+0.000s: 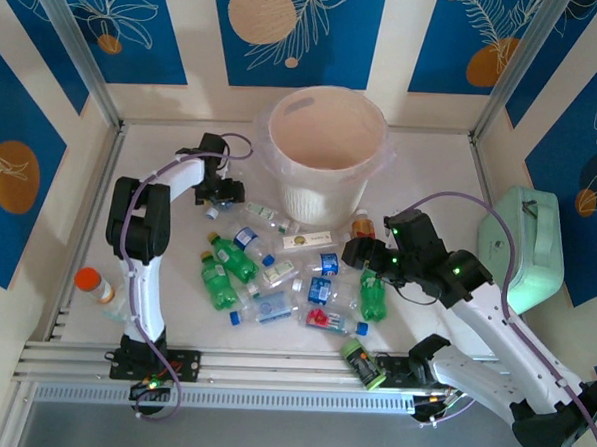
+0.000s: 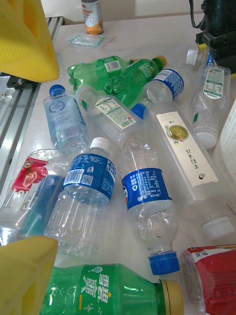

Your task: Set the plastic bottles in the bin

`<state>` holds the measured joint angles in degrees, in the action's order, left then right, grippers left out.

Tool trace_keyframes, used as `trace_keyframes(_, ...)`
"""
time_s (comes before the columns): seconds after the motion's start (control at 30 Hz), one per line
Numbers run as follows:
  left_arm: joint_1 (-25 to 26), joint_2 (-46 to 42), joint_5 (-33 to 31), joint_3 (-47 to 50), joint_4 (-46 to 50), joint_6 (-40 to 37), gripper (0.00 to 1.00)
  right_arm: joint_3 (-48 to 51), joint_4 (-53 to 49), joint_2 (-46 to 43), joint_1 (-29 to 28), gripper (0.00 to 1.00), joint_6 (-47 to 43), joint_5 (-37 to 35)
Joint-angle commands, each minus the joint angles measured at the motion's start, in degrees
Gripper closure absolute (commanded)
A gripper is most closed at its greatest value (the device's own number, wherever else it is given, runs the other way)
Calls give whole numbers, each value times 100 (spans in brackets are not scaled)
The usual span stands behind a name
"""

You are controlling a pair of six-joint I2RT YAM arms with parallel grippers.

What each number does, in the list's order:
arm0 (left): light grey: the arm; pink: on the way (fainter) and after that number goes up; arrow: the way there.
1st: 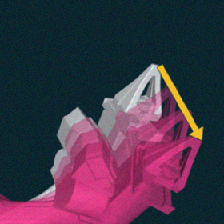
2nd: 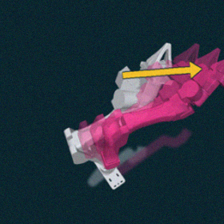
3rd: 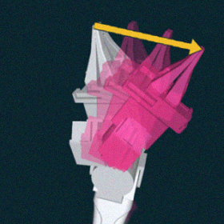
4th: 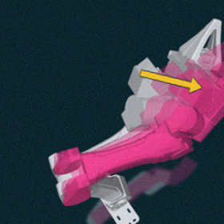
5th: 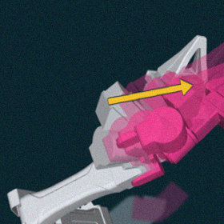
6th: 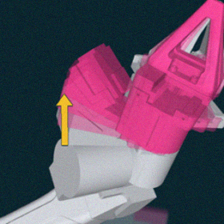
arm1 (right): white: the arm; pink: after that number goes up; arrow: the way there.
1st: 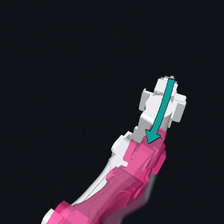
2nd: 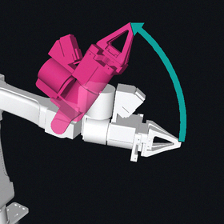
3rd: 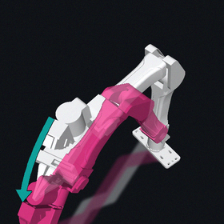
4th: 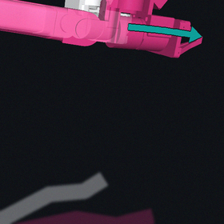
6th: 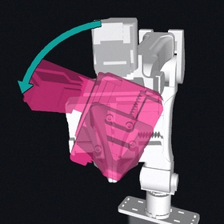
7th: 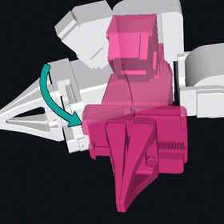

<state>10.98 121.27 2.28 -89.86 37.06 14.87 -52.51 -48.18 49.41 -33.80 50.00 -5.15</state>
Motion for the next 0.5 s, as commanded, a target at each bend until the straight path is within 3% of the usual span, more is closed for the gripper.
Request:
trace_keyframes(0.0,-43,141,-108,-58,262,48,24,-49,-18,23,-48,19,35,-26)
trace_keyframes(0.23,-42,73,-118,-32,264,112,34,-45,-35,12,-56,21,42,-70)
trace_keyframes(0.47,-42,-301,-129,77,248,167,37,-9,10,23,-56,21,58,-74)
